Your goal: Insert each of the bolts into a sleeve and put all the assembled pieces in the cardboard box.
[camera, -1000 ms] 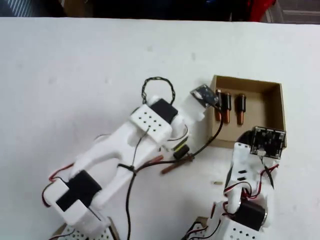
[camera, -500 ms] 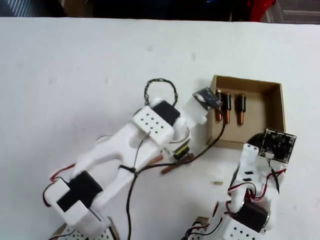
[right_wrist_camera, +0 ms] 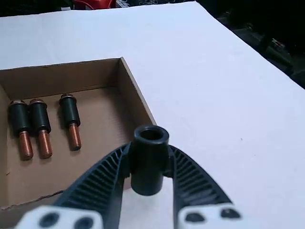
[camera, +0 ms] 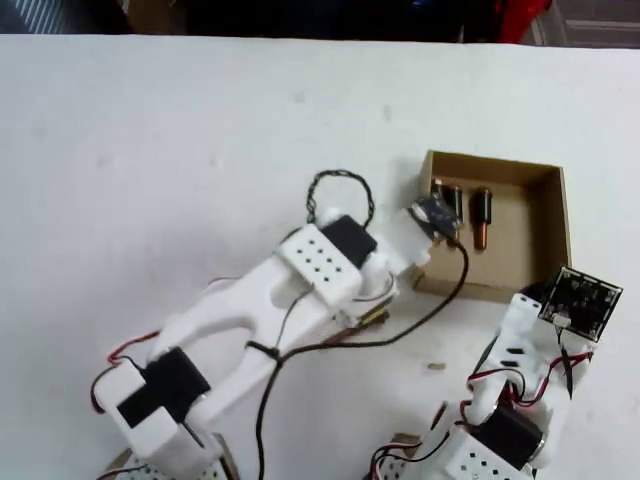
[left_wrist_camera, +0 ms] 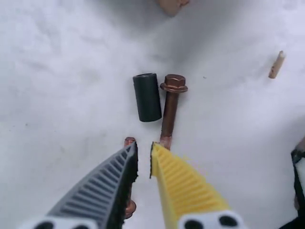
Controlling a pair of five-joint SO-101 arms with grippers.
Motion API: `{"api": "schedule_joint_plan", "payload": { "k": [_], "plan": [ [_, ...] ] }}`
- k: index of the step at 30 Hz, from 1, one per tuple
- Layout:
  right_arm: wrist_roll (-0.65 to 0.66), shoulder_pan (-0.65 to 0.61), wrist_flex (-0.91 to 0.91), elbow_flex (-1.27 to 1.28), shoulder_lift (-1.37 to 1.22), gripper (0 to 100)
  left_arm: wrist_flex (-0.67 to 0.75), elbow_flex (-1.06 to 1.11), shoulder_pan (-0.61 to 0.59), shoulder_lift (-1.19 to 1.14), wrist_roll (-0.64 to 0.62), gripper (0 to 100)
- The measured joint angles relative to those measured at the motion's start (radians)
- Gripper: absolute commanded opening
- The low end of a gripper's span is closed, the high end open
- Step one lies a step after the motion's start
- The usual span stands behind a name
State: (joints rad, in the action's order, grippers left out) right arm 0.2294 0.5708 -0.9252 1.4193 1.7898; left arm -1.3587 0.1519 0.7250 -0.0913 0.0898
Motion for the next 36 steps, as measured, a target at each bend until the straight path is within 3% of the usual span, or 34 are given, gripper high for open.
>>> {"api": "schedule_joint_plan", "payload": {
  "k": [28,36],
  "plan": [
    [0.0,0.0,0.002,0.0,0.0,1.7,0.127,0.207,0.176,0.002,0.003,12],
    [0.0,0.0,0.002,0.003,0.0,1.7,0.209,0.253,0.189,0.002,0.126,13]
  ]
}}
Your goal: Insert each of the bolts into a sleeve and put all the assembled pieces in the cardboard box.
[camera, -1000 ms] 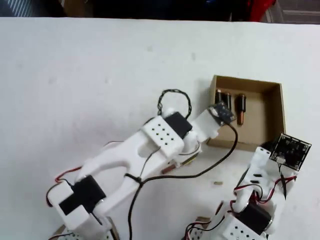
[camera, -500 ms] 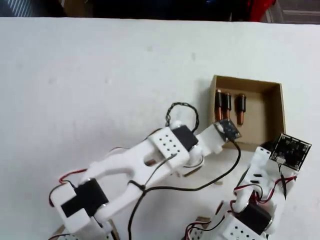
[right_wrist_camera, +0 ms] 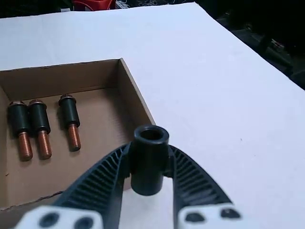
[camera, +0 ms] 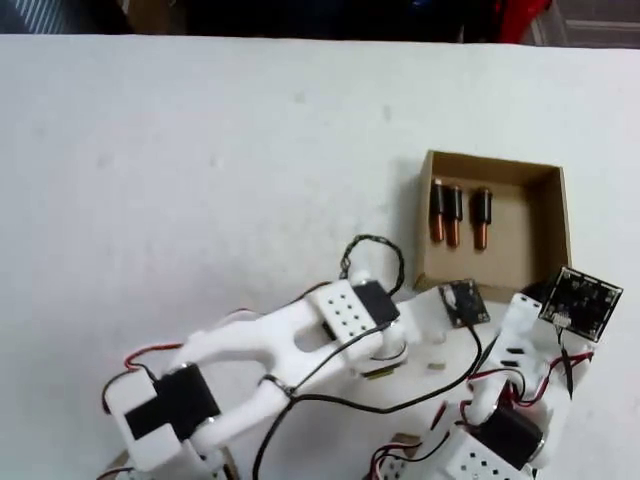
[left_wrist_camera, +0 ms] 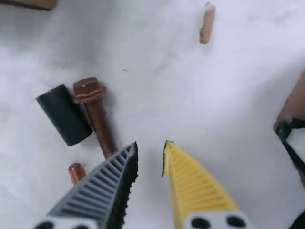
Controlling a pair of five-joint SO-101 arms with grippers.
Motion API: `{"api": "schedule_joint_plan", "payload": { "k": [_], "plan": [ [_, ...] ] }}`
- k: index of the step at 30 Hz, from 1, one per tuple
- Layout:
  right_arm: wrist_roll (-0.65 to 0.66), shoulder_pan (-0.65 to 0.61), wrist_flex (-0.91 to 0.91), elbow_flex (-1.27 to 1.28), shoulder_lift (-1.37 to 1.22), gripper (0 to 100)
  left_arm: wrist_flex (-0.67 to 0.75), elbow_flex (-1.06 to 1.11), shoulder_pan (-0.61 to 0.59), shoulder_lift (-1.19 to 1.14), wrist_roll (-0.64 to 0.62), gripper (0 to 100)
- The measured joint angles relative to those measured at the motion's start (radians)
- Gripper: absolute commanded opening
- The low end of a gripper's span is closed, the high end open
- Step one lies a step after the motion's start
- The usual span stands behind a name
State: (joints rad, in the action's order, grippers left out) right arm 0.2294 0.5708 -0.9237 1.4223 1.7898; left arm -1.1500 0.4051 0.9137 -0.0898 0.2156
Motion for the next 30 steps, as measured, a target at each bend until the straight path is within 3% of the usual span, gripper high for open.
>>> {"api": "schedule_joint_plan", "payload": {
  "k": [6,30],
  "plan": [
    [0.0,0.0,0.002,0.025,0.0,1.7,0.008,0.0,-0.008,0.0,0.092,13],
    [0.0,0.0,0.002,0.025,0.0,1.7,0.137,0.003,-0.127,-0.051,0.104,18]
  ]
}}
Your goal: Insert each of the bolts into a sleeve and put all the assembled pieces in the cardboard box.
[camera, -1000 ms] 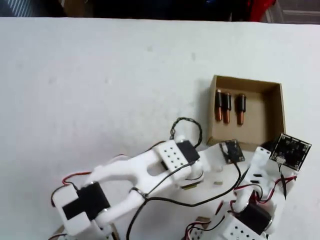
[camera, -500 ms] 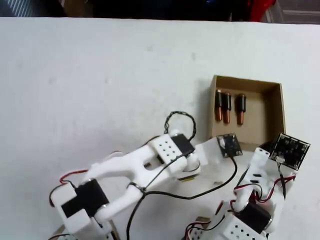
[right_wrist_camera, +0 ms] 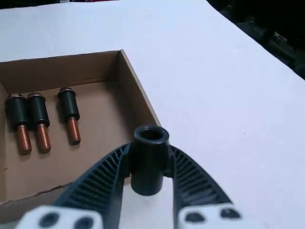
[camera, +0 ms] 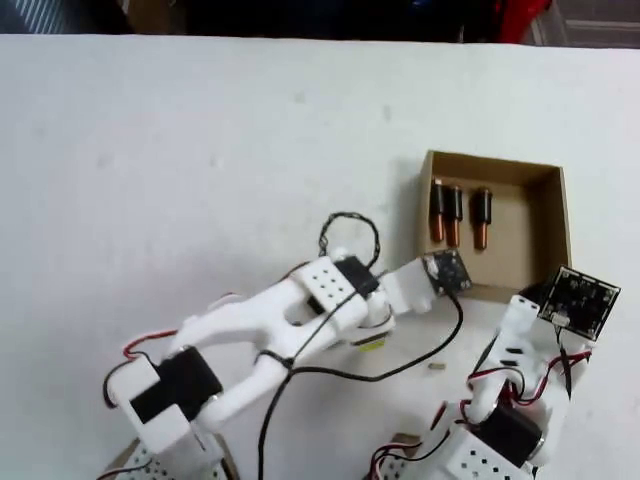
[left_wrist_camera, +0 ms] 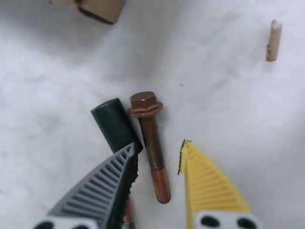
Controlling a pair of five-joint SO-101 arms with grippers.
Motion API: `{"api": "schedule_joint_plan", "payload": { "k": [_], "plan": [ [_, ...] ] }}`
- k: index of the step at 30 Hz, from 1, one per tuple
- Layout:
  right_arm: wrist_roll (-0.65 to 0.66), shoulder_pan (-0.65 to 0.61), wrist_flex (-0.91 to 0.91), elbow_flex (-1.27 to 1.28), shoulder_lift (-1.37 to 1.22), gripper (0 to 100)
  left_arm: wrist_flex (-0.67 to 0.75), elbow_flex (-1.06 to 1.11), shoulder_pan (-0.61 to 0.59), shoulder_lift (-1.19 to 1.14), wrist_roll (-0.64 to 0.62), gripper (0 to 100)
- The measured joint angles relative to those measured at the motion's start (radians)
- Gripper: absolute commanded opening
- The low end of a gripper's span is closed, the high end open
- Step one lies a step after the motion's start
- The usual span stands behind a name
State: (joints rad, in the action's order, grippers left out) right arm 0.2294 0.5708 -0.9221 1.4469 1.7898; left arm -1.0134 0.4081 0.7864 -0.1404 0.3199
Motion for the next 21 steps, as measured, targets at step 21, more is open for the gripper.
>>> {"api": "schedule_joint_plan", "payload": {
  "k": [21],
  "plan": [
    [0.0,0.0,0.0,0.005,0.0,1.7,0.043,-0.094,0.0,-0.184,-0.092,18]
  ]
}}
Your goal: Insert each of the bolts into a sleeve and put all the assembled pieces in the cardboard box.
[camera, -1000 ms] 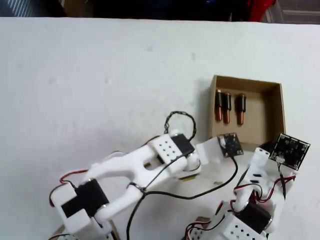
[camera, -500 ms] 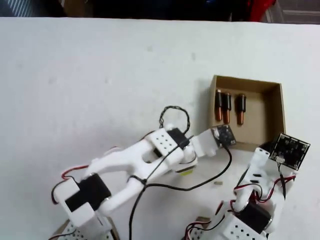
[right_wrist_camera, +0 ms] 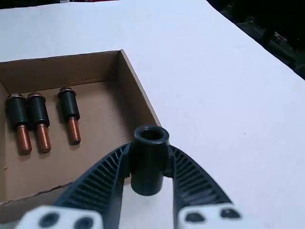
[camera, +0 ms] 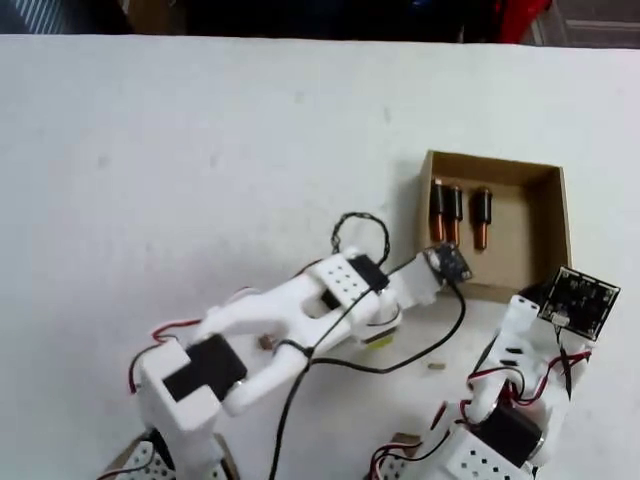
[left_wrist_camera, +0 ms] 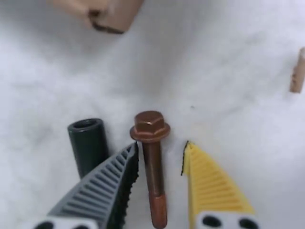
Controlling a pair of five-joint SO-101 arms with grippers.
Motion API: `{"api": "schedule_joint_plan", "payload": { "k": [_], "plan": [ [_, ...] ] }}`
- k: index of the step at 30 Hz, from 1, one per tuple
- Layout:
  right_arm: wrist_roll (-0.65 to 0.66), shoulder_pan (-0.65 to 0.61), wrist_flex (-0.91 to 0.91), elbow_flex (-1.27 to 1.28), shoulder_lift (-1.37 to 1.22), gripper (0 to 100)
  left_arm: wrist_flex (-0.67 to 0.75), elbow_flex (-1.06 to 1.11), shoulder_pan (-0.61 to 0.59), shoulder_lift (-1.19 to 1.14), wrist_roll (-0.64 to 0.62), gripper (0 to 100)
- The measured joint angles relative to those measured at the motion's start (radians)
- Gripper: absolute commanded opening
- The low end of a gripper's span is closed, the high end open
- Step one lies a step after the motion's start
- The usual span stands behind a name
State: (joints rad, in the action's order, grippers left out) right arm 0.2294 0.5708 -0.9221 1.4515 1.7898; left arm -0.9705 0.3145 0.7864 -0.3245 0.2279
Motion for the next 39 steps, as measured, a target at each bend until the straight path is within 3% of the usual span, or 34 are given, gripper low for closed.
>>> {"api": "schedule_joint_plan", "payload": {
  "k": [6,11,28,39],
  "plan": [
    [0.0,0.0,0.038,0.037,0.0,1.7,-0.008,-0.014,0.0,-0.009,0.0,16],
    [0.0,0.0,0.055,0.044,0.0,1.7,-0.006,-0.014,0.006,-0.009,0.0,2],
    [0.0,0.0,0.055,0.044,0.0,1.7,0.006,-0.025,0.002,-0.021,-0.005,2],
    [0.0,-0.144,0.055,0.044,0.0,1.7,-0.221,-0.083,-0.074,0.126,-0.005,2]
  ]
}}
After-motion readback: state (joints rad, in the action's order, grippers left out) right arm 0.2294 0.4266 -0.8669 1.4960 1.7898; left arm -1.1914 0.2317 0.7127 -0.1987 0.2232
